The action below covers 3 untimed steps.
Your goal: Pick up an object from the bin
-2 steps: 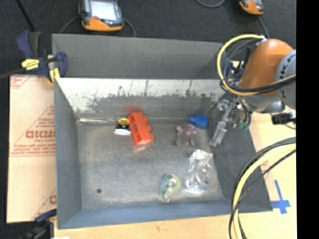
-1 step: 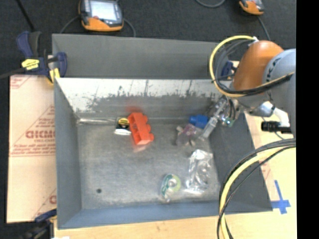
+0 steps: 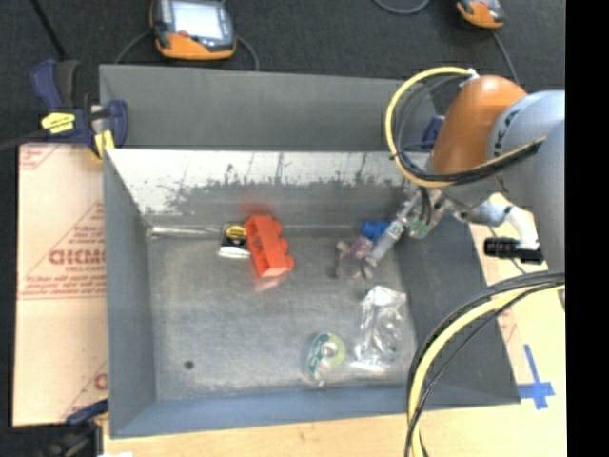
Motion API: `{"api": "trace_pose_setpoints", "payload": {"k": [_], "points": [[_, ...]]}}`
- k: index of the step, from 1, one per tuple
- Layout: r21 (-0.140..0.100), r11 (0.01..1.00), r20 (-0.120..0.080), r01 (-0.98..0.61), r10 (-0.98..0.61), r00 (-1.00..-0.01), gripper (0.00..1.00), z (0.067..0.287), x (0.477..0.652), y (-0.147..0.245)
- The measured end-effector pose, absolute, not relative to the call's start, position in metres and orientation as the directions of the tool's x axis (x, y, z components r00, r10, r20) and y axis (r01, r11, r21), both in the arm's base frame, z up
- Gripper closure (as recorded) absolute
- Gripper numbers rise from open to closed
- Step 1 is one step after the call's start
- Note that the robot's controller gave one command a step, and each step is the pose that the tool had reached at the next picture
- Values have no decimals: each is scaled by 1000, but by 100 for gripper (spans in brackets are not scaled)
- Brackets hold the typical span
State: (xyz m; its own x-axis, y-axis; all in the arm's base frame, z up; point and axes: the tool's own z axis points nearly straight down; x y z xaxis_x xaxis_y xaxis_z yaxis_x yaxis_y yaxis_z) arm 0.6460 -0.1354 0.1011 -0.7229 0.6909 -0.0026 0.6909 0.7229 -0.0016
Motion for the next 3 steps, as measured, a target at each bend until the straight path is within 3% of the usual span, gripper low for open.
{"api": "trace_pose_setpoints", "payload": {"k": [1,2,3], "points": [[10,598,0,801,801,-598,0,73,643,-130],[25,349,3,937,937,-349,0,77,650,-129],[14,348,-2,937,938,-348,100,75,647,-134]]}}
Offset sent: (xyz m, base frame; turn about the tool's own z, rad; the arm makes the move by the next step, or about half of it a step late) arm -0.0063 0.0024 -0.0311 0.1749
